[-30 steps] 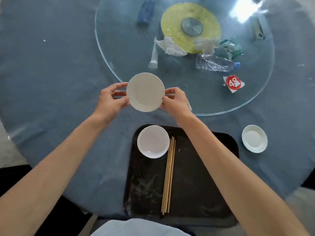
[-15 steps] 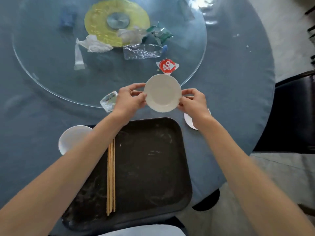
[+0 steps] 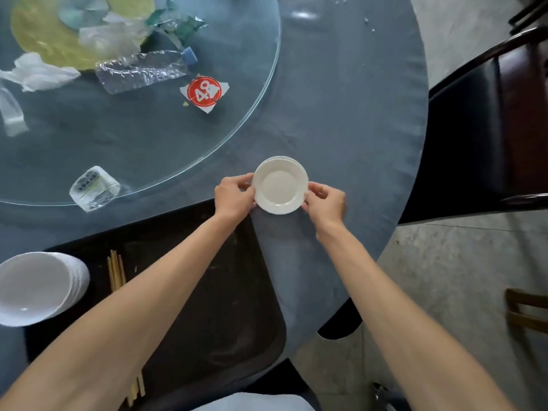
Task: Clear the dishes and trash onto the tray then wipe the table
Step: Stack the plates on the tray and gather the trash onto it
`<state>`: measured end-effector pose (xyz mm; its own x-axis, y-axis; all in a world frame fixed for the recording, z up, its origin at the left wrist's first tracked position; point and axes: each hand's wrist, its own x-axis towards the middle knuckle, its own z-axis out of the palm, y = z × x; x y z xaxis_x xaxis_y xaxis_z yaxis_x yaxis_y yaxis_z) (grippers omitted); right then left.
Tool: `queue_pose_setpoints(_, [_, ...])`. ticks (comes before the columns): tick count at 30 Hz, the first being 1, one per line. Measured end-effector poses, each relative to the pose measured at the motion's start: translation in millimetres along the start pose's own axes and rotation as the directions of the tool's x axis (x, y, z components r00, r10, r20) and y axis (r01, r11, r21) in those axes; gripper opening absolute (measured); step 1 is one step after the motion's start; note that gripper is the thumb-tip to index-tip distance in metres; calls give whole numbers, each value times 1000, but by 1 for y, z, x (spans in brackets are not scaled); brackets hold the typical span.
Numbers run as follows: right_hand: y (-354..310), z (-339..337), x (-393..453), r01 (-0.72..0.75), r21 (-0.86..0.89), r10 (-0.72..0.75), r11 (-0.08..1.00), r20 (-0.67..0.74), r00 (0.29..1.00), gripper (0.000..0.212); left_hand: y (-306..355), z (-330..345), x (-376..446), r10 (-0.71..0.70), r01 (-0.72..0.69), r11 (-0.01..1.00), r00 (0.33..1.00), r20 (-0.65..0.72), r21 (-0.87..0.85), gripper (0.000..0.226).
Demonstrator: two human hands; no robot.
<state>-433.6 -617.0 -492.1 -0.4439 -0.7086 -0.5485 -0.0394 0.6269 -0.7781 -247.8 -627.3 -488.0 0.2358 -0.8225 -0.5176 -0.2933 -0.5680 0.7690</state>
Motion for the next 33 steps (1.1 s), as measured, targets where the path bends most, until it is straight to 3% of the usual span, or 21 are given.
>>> queue_pose_setpoints(2, [6,-1,2,4,27,-4,1000,5,1000,35,0,1,2,23,-23,999,1000,3,41,39])
queue_pose_setpoints(7, [15,-2,10,-3,105,1,994,20,1000,18,4,8,6,65,-63,991,998,-11,116,36])
queue_pose_setpoints(11, [15,-1,15,19,41,-20,999,9,1000,19,7,13,13,85,-78,984,996,-37,158,31])
queue_pose_setpoints(15, [6,2,20,12,-103,-10,995,21,1000,22,7,14,20,26,-22,994,999,-31,109,32])
queue_pose_setpoints(21, [-19,-6,7,-47,14,46,999,86,995,26,21,4,10,-7,7,1000,1000,-31,1,25])
queue_pose_setpoints(27, [-92,-7,-50,110,56,-118,992,173,978,22,63,-66,-42,118,-130,981,989,-94,-142,23])
queue_pose_setpoints(33, [-146,31,-145,253,182,-301,950,330,895,18,82,-177,-114,224,-273,935,950,-219,-226,27])
